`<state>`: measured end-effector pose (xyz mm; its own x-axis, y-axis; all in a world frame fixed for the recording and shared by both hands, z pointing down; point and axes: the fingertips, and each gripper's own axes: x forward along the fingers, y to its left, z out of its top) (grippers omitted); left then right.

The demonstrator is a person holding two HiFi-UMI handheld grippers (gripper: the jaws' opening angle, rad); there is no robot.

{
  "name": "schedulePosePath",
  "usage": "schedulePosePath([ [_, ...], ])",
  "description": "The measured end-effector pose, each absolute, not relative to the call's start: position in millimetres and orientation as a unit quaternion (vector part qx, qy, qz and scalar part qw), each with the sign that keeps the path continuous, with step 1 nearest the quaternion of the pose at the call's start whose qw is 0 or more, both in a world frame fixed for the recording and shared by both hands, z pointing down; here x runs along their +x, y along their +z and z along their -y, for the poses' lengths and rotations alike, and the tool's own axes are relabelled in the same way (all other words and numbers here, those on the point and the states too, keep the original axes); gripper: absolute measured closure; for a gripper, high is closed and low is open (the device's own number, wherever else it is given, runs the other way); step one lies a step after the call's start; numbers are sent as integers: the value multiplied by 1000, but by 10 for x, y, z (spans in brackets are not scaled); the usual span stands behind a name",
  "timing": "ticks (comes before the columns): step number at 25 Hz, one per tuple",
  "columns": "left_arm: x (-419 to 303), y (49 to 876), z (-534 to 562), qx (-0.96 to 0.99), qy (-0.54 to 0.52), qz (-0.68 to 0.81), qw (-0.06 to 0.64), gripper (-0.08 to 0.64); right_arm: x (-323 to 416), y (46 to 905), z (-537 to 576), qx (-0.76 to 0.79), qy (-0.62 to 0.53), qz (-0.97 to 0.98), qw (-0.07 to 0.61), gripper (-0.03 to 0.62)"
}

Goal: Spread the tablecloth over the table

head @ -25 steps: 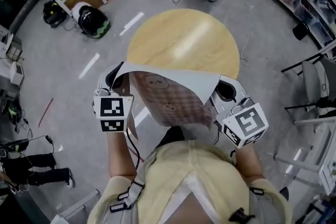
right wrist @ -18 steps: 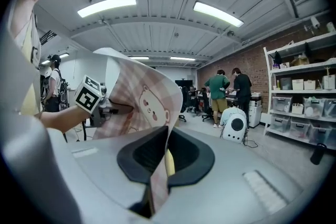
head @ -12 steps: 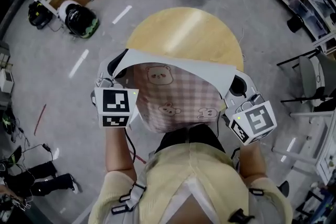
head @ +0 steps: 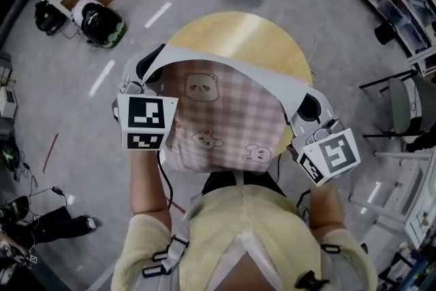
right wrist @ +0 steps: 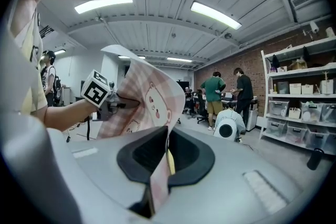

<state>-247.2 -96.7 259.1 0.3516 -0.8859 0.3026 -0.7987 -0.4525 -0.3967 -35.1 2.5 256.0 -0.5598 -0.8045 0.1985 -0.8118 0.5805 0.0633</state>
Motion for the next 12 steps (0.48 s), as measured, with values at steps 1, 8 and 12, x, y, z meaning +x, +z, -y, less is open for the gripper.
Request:
schedulePosePath([
  [1, -2437, 2597, 1018, -816, -245, -516, 89, 551, -321, 2571, 15, 454, 20, 885, 103, 580],
  [8, -1985, 2640, 1453, -812, -267, -511, 91, 551, 69, 2656, 310, 446, 37, 889, 93, 578],
  [12, -1758, 2723, 1720, -813, -285, -499, 90, 551, 264, 2775, 523, 453, 55, 885, 88, 578],
])
